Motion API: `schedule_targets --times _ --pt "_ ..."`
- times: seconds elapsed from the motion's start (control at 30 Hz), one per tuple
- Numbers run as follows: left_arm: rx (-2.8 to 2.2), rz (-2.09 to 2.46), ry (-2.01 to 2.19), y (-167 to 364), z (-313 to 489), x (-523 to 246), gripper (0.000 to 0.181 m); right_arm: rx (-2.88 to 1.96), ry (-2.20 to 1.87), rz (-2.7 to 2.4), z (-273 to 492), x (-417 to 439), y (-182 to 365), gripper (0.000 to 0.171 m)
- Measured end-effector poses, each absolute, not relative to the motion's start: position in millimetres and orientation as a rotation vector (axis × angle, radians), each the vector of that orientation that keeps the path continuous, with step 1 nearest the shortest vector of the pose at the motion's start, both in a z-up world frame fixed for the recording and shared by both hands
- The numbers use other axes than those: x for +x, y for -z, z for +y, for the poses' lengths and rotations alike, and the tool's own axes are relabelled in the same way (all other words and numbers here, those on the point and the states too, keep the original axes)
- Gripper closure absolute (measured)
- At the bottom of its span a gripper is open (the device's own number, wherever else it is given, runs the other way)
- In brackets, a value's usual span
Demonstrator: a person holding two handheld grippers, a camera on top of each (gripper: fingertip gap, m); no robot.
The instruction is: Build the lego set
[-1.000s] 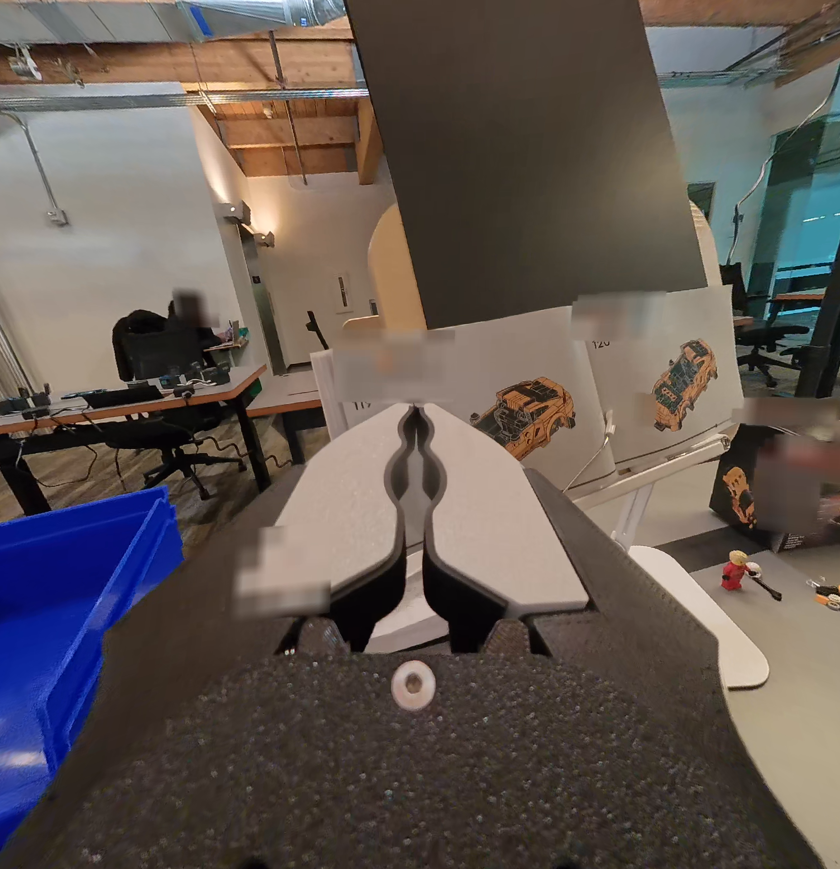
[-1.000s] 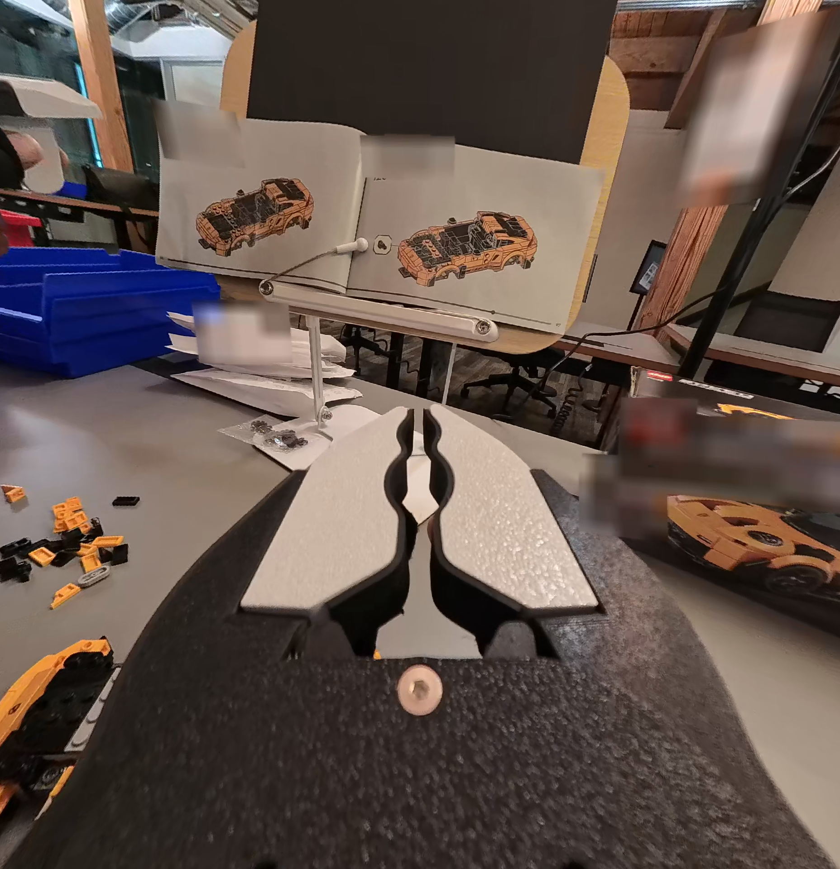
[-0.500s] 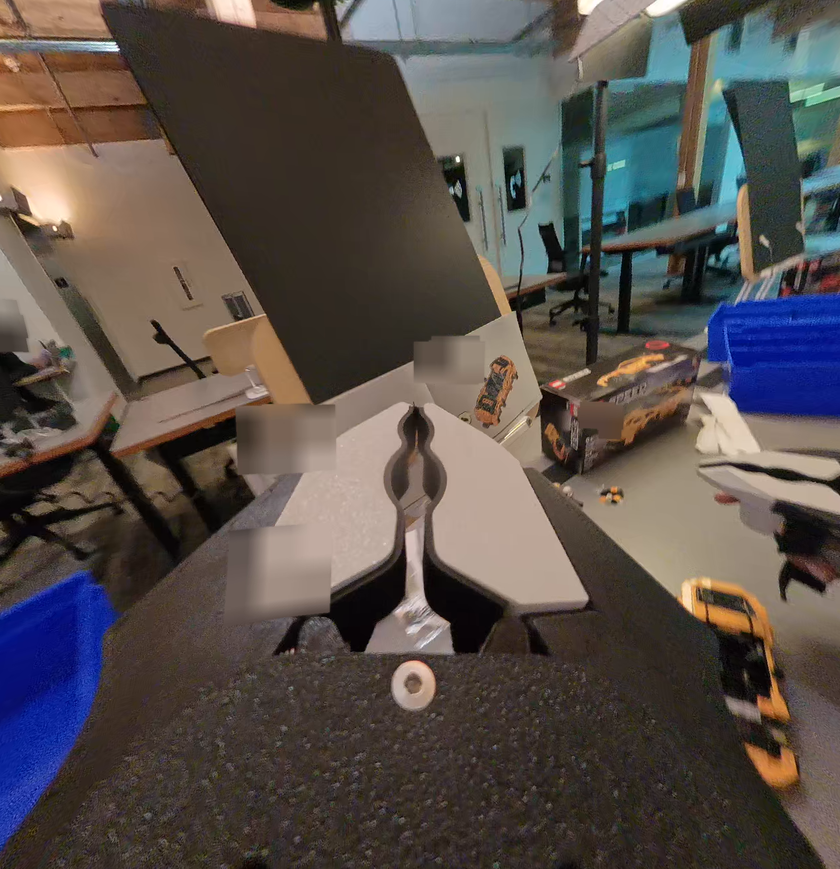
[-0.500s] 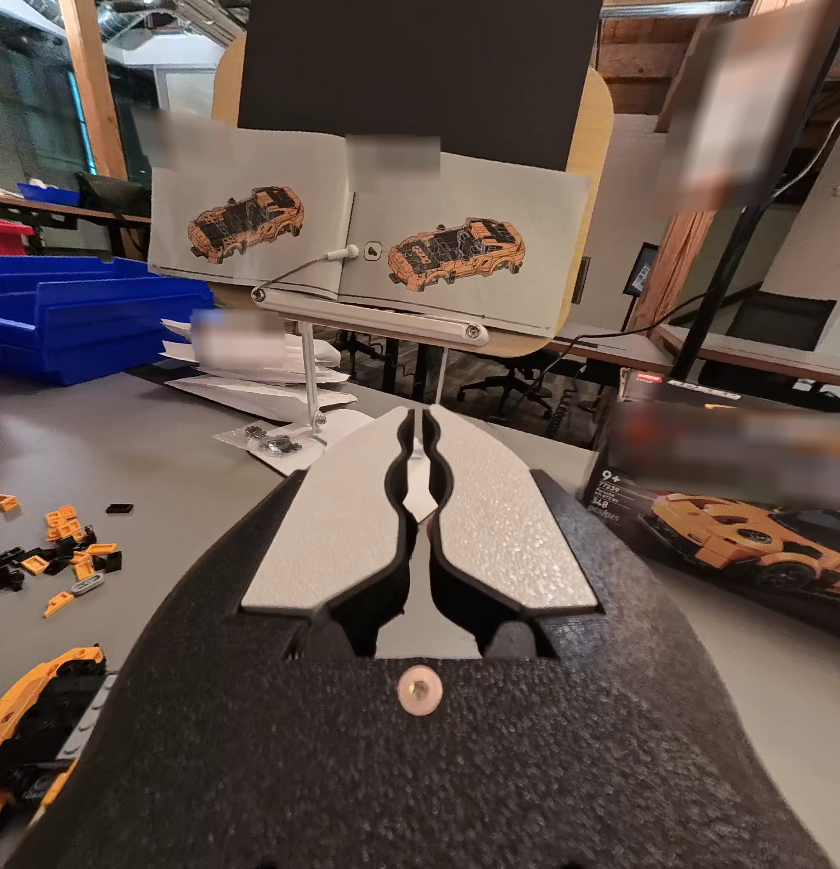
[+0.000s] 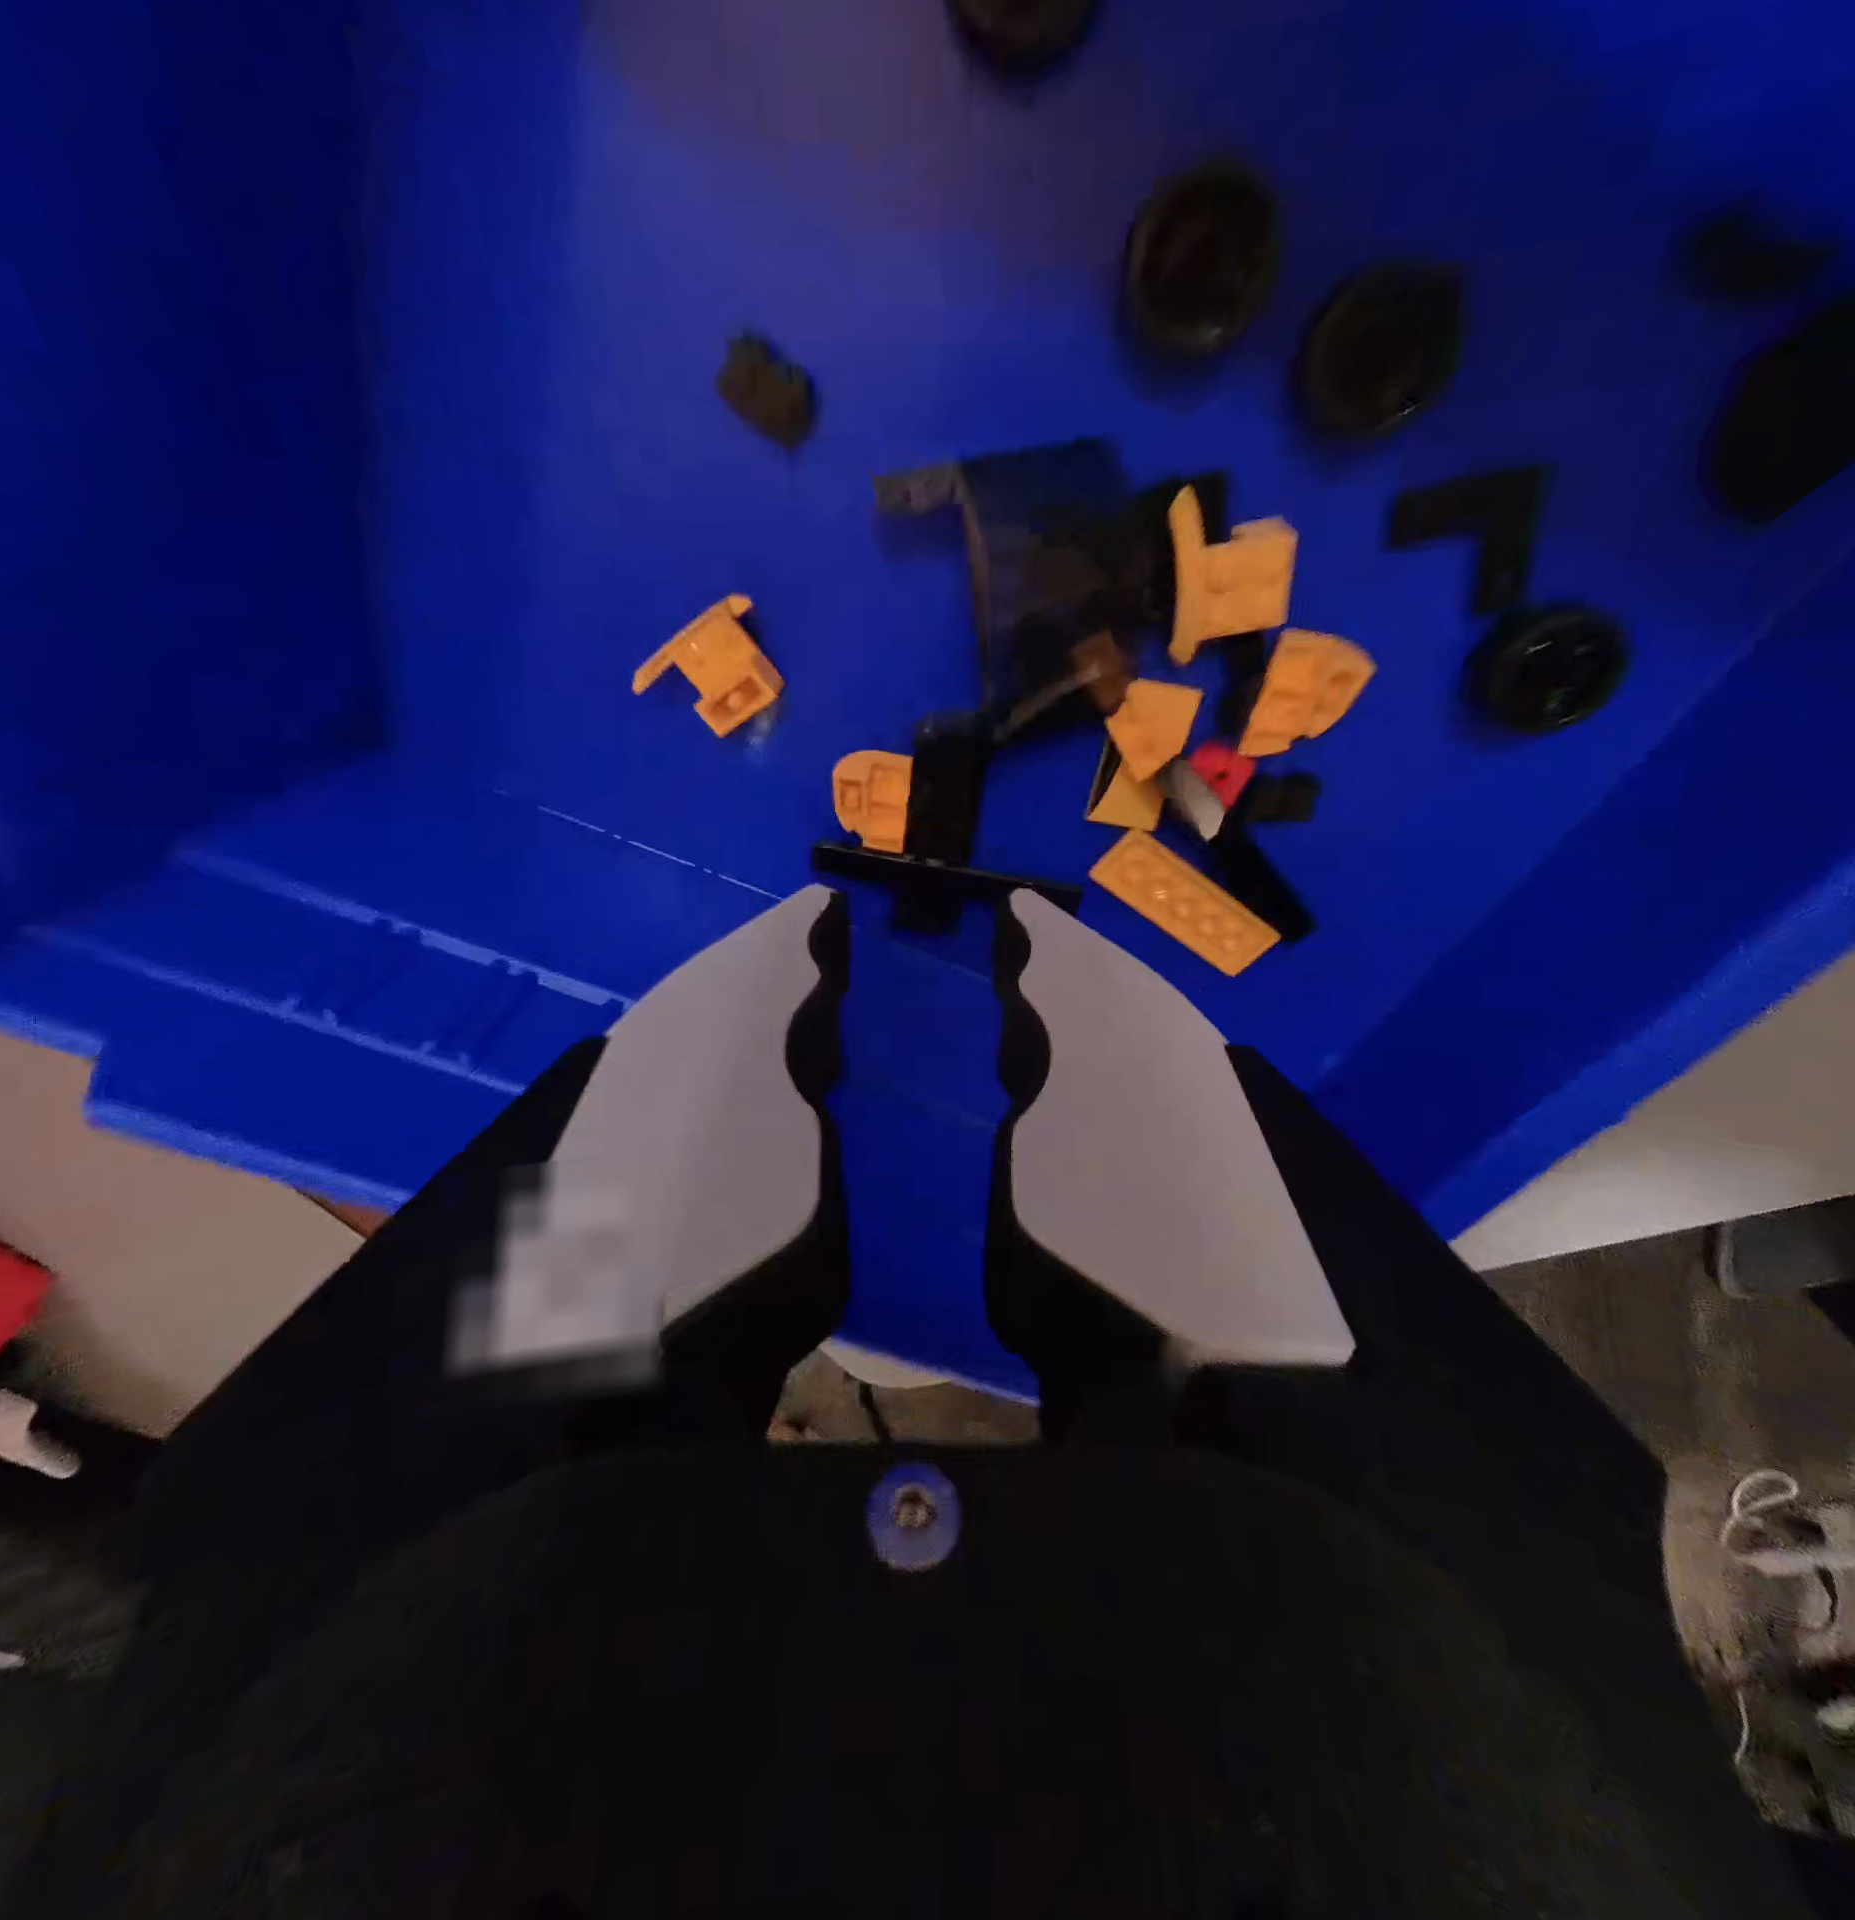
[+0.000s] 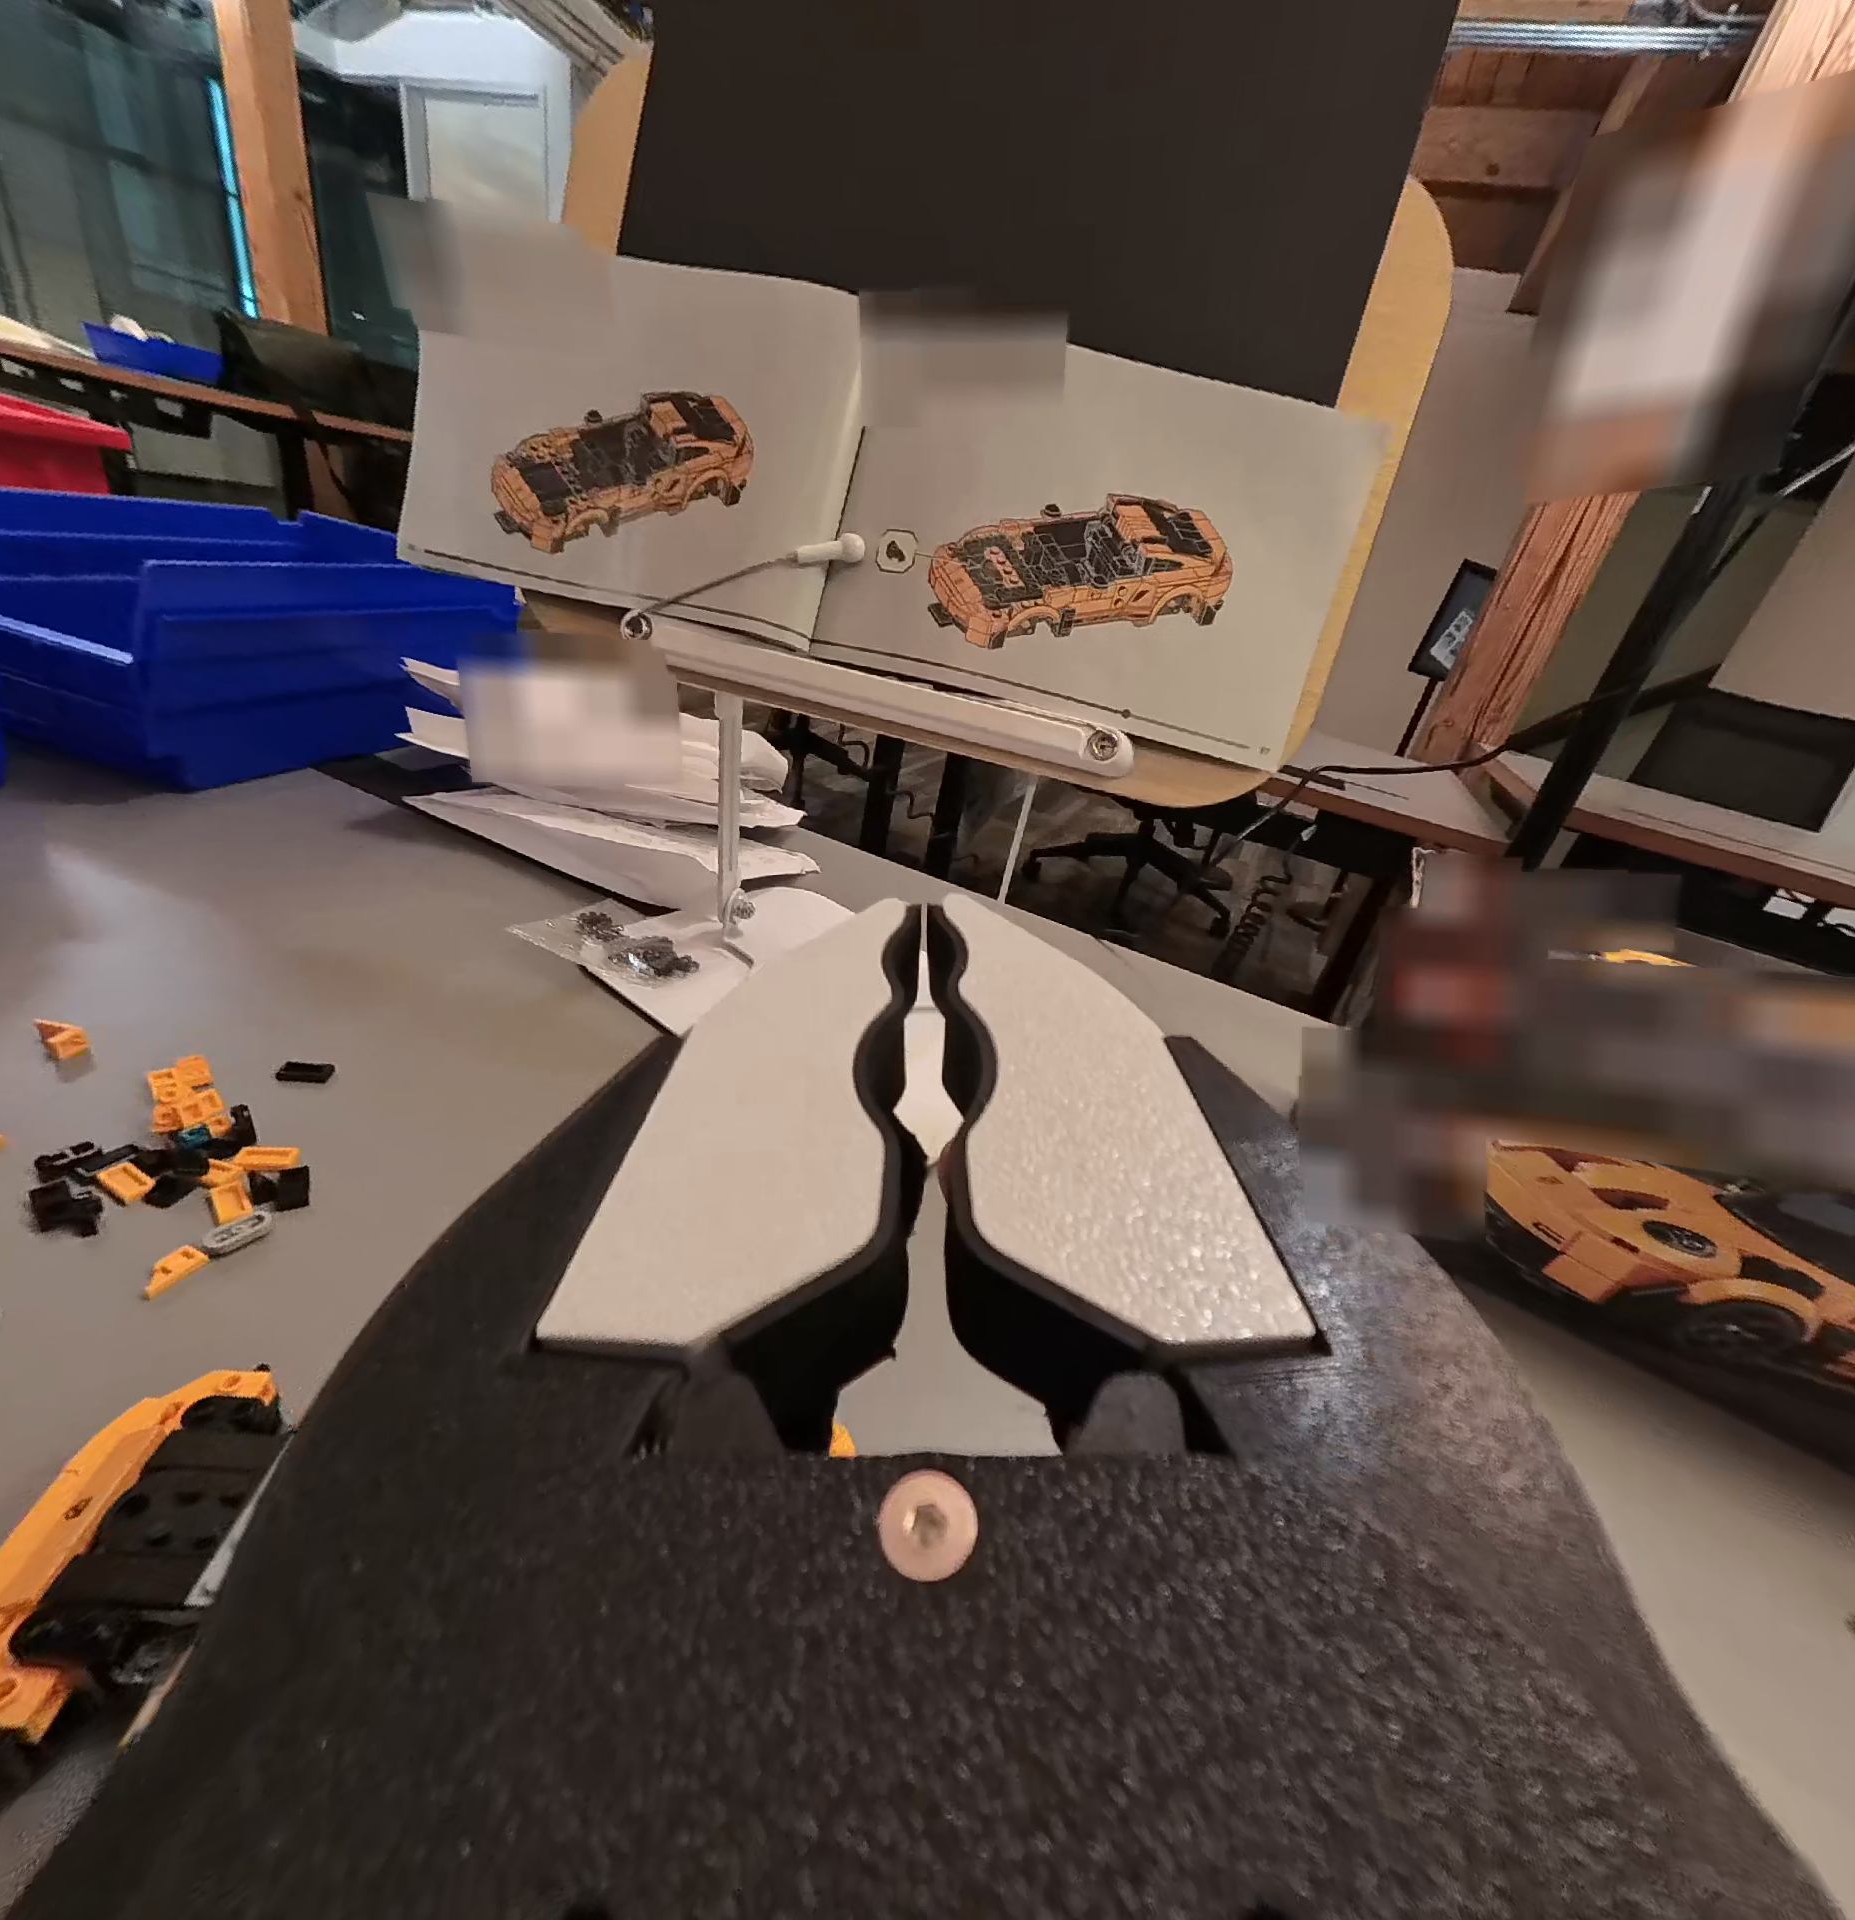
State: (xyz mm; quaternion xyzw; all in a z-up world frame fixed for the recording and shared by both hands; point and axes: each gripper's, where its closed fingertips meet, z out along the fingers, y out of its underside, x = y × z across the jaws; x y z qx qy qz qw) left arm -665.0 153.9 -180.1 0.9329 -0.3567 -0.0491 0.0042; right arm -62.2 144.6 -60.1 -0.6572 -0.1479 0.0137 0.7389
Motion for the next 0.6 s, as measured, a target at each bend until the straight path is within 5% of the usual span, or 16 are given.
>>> schedule_targets --times 0.4,0.6 --pt "2.906 -0.951 0.144 214.5 195.4 -676.3 0.147 -1.513 0.013 -0.347 153.6 -56.8 85.1 0.171" --pt "2.902 -0.937 0.256 213.1 203.7 -681.2 0.172 -1.512 -0.005 -0.356 152.1 -59.3 84.1 0.171"
